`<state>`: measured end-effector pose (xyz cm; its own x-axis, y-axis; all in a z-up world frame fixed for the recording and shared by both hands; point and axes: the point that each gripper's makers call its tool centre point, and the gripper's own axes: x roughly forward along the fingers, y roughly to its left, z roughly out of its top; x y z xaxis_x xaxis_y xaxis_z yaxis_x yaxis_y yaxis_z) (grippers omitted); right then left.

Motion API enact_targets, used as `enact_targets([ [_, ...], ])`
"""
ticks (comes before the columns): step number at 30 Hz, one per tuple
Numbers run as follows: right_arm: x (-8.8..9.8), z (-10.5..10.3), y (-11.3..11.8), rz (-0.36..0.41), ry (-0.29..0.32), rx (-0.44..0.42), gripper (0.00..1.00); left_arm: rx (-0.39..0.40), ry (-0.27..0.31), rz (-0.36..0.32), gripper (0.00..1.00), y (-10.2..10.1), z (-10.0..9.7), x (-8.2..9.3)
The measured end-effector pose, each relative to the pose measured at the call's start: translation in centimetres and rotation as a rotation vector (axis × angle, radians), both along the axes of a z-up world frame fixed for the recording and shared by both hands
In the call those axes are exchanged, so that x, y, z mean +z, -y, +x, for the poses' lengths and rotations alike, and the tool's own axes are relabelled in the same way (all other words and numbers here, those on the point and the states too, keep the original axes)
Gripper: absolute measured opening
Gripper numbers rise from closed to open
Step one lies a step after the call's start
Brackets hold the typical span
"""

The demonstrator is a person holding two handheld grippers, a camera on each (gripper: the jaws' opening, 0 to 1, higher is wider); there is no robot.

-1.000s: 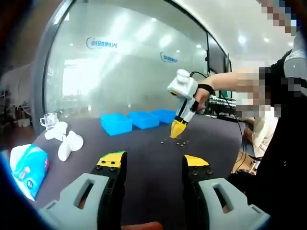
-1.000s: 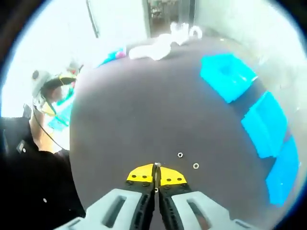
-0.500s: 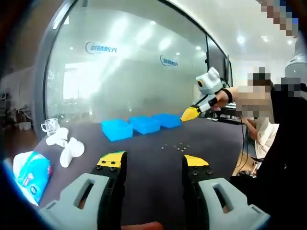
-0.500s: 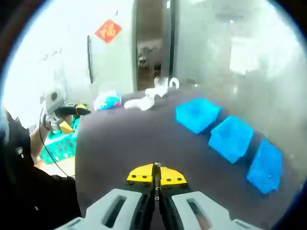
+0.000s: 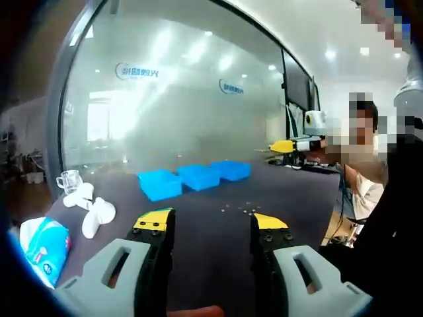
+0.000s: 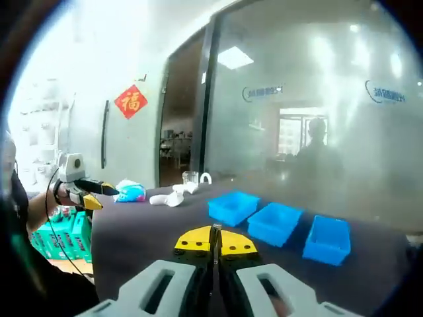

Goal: Sort the screws, nuts, and washers into the corresponding bins

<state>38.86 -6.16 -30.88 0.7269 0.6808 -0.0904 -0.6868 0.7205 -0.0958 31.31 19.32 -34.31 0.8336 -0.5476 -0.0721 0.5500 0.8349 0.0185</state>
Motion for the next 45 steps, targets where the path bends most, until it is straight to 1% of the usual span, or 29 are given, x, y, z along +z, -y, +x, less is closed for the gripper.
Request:
enact_targets([
  [4, 0.0, -0.3, 1.7, 0.054, 0.035, -0.054, 0.0, 0.0, 0.006, 0.005, 0.45, 0.1, 0.1, 0.3],
  [5, 0.0, -0.3, 2.1, 0.074, 0.038, -0.069, 0.0, 0.002, 0.009, 0.004, 0.45, 0.1, 0.2, 0.4],
  [7, -0.3, -0.5, 2.7, 0.092, 0.032, -0.08, 0.0, 0.006, 0.013, 0.003, 0.45, 0.1, 0.3, 0.5],
  [10, -0.5, -0.5, 3.8, 0.113, 0.041, -0.108, 0.0, 0.006, 0.015, 0.004, 0.45, 0.0, 0.3, 0.6],
  [12, -0.2, -0.3, 4.6, 0.132, 0.047, -0.133, 0.0, 0.006, 0.015, 0.007, 0.45, 0.0, 0.4, 0.6],
  [16, 0.0, 0.4, 5.3, 0.141, 0.05, -0.158, 0.0, 0.001, 0.013, 0.008, 0.45, 0.2, 0.6, 0.6],
  [22, 0.3, 2.1, 6.3, 0.138, 0.062, -0.191, 0.0, -0.009, 0.014, 0.008, 0.45, 0.6, 0.7, 0.6],
  [33, 1.1, 7.0, 8.2, 0.12, 0.062, -0.247, 0.0, -0.005, 0.01, 0.008, 0.45, 0.3, 0.5, 0.3],
  [40, 0.8, 12.0, 10.0, 0.065, 0.043, -0.307, 0.0, -0.004, 0.009, 0.008, 0.45, 0.2, 0.4, 0.3],
  [45, 0.6, 15.4, 11.2, 0.06, 0.022, -0.346, 0.0, 0.0, 0.006, 0.006, 0.45, 0.1, 0.3, 0.2],
])
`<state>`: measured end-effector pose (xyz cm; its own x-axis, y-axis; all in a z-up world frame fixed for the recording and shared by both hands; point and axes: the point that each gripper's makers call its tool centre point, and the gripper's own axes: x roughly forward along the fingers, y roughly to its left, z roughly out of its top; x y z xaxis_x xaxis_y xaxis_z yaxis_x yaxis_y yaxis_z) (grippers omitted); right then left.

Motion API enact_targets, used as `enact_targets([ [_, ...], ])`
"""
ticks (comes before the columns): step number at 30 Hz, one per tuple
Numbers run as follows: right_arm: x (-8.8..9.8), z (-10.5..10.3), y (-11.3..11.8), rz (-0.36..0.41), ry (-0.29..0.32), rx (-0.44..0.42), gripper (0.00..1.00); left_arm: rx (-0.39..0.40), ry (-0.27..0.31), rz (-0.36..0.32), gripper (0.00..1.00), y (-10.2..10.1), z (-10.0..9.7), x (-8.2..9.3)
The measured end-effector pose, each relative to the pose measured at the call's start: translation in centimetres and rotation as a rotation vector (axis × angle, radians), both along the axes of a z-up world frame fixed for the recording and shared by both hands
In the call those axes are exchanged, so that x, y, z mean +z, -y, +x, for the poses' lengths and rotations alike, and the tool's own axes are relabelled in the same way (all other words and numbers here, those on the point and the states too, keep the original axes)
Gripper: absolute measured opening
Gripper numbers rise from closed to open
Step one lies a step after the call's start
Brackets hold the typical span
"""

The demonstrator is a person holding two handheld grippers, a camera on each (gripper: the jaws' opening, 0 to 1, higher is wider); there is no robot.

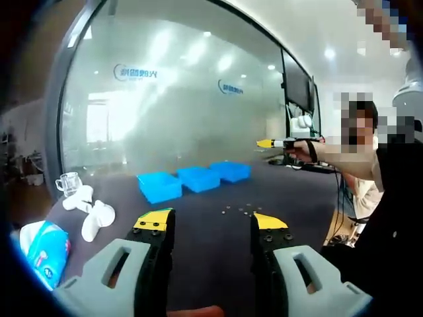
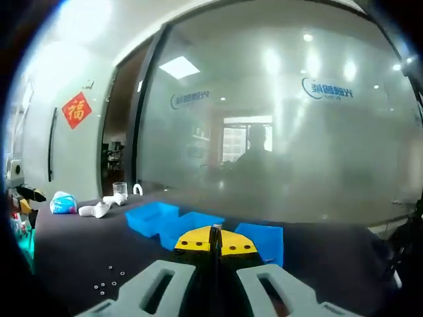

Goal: Sort the screws, nuts, and washers into the corresponding bins

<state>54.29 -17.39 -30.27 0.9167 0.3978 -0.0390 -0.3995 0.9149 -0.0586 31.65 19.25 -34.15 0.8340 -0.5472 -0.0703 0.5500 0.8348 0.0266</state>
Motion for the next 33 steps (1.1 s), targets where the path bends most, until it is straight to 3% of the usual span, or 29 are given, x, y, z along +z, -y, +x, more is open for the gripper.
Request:
enact_targets([
  [16, -1.0, 7.9, 1.7, 0.019, -0.072, -0.112, 0.0, 0.01, -0.001, 0.008, 0.45, -0.4, 0.2, 0.1],
  [25, -1.2, 10.4, 1.7, -0.008, -0.086, -0.133, 0.0, 0.018, -0.004, 0.013, 0.45, -0.8, 0.1, 0.1],
  [33, -2.0, 11.3, 1.2, -0.058, -0.092, -0.133, 0.0, 0.025, -0.003, 0.009, 0.45, -1.0, 0.1, 0.2],
])
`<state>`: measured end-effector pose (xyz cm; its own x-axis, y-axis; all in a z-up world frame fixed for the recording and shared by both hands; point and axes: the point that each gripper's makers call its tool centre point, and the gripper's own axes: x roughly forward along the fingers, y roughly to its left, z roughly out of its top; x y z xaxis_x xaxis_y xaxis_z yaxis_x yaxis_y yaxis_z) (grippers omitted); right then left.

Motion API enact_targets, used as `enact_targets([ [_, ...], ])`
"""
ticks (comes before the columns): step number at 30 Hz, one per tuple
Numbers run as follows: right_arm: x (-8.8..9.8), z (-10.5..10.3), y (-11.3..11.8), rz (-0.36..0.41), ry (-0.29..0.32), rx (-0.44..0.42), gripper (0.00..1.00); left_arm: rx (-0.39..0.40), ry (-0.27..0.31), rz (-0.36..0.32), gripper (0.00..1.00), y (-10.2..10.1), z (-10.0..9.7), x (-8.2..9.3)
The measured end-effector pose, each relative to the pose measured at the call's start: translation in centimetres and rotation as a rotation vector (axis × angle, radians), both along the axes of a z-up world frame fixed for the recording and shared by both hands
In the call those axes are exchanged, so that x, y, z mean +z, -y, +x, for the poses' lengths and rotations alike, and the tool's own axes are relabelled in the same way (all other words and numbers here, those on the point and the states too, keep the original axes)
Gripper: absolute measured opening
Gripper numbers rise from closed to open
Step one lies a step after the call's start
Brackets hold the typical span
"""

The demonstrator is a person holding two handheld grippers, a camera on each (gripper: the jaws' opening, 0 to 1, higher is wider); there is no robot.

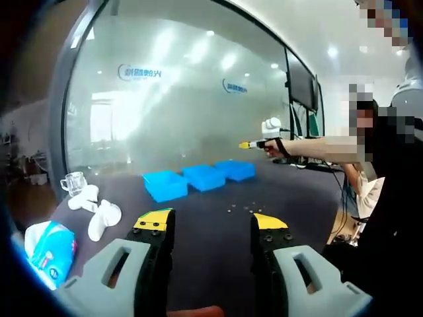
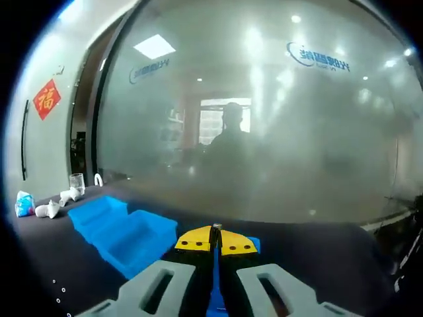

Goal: Sort the screws, nuts, and washers into the corresponding bins

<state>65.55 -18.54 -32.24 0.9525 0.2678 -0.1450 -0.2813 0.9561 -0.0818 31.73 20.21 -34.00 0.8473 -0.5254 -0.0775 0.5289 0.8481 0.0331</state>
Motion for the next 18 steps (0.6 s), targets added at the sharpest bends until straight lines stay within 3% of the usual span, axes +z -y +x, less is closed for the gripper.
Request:
enact_targets([
  [10, -0.69, 0.31, 0.26, -0.02, 0.0, -0.031, 0.02, 0.005, 0.0, -0.001, 0.45, -0.1, -0.04, -0.01],
  [12, -0.23, 0.42, 0.53, -0.065, 0.043, -0.035, 0.15, 0.007, -0.001, -0.002, 0.45, -0.16, -0.01, -0.09],
  [13, -0.19, 0.39, 0.38, -0.078, 0.05, -0.027, 0.27, 0.007, -0.002, -0.003, 0.45, -0.15, 0.0, -0.15],
  [15, -0.26, 0.37, 0.25, -0.069, 0.042, -0.017, 0.41, 0.006, -0.004, -0.002, 0.45, -0.12, -0.02, -0.28],
  [16, -0.22, 0.35, 0.17, -0.069, 0.044, -0.011, 0.46, 0.004, -0.005, -0.002, 0.45, -0.1, -0.04, -0.33],
  [18, -0.04, 0.24, 0.2, -0.074, 0.051, -0.009, 0.47, 0.003, -0.005, -0.004, 0.45, -0.09, -0.05, -0.36],
])
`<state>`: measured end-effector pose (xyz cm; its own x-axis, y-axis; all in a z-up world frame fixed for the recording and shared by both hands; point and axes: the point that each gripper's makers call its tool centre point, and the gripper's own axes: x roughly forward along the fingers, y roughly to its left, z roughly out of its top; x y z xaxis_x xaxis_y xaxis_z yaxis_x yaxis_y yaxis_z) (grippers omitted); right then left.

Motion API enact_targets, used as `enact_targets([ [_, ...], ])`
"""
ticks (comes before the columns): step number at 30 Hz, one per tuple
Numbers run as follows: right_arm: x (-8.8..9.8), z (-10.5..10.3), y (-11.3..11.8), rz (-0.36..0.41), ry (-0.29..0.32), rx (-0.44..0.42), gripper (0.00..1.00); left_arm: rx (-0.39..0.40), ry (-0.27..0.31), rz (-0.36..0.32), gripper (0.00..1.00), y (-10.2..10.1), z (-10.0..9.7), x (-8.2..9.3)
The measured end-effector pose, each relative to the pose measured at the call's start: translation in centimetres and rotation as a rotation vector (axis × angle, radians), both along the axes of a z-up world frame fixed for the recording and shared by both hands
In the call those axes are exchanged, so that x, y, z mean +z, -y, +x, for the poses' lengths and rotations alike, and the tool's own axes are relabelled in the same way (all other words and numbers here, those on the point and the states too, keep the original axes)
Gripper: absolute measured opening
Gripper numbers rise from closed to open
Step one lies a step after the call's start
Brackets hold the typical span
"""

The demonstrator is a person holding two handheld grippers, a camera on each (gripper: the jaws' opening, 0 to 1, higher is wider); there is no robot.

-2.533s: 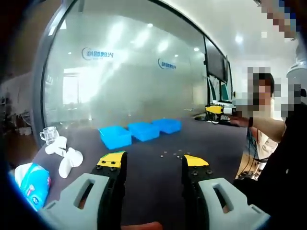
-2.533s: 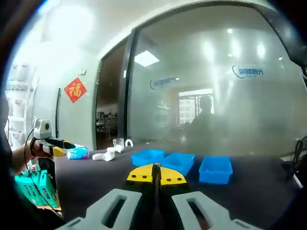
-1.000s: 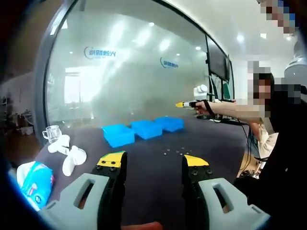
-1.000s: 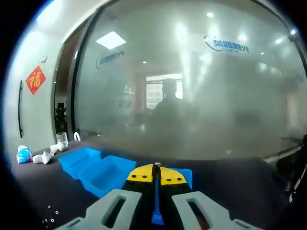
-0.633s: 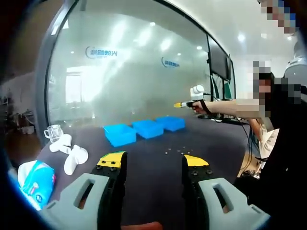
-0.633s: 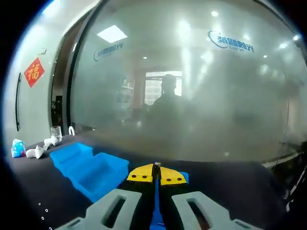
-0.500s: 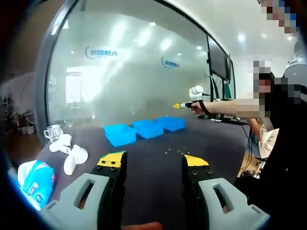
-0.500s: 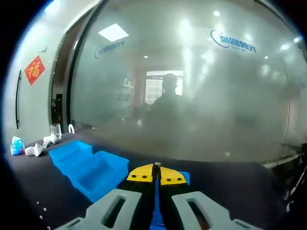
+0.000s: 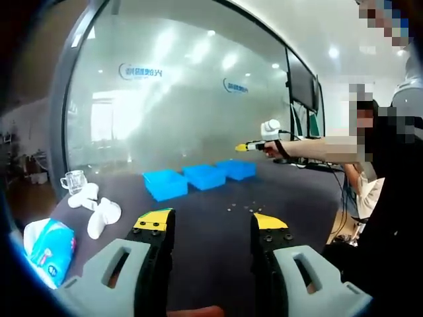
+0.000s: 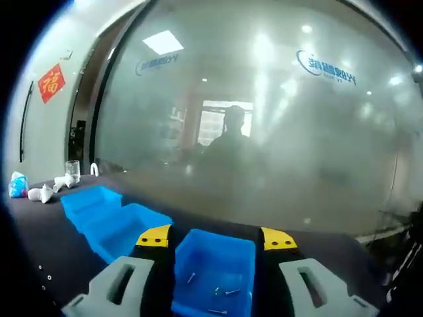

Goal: Sort the screws, nuts, and washers into the corresponding bins

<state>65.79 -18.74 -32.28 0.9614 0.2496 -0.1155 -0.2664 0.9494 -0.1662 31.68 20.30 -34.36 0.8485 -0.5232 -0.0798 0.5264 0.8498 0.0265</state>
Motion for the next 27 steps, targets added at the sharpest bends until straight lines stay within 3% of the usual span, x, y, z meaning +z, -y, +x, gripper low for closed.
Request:
enact_targets([
  [7, 0.6, -0.6, 0.0, 0.018, 0.026, 0.021, 0.49, 0.0, 0.002, -0.002, 0.45, -0.1, 0.1, 0.1],
  [12, 0.8, -2.3, -0.7, 0.053, 0.039, 0.057, 0.48, 0.0, 0.001, -0.004, 0.45, -0.2, 0.1, 0.0],
  [21, -0.6, -9.6, -3.1, 0.073, 0.057, 0.195, 0.5, -0.007, 0.0, -0.01, 0.45, 0.2, 0.4, 0.0],
  [27, 0.2, -15.3, -4.6, 0.124, 0.08, 0.279, 0.49, -0.014, 0.003, -0.011, 0.46, 0.6, 0.5, 0.1],
])
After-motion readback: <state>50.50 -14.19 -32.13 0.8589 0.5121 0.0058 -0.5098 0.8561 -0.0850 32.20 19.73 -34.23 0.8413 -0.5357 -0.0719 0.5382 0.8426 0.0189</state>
